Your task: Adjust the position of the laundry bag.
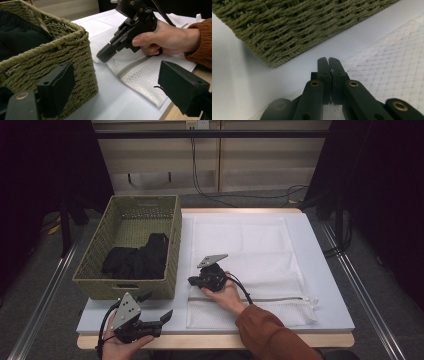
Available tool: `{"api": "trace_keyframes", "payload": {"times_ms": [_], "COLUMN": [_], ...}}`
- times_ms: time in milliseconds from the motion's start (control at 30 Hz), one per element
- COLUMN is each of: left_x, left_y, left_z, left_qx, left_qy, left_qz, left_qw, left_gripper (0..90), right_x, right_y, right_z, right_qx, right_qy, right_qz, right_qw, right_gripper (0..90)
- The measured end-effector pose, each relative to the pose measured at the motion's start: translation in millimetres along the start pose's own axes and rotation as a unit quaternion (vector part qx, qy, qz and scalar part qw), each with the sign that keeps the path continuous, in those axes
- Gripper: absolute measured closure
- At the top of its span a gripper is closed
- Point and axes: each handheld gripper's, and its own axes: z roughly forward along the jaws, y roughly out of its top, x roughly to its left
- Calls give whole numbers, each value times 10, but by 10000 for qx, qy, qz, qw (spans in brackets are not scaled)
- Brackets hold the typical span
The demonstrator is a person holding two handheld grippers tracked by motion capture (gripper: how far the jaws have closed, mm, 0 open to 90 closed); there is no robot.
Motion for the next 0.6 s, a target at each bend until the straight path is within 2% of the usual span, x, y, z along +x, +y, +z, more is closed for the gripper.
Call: {"api": "trace_keyframes", "payload": {"times_ms": [300,600], "left_x": [2,-4], "left_y": [1,5], "left_z": [0,-11], "left_qx": [-11,29], "left_qy": [-3,34], "left_qz": [-3,29], "left_qw": [10000,10000], "left_gripper": [137,138], "right_x": [48,121], "right_y": [39,110], "right_z": [51,119], "right_qx": [10,22], "right_qy": [31,55], "right_qz": [33,-47], "right_qw": [10000,10000], "right_gripper": [884,884]}}
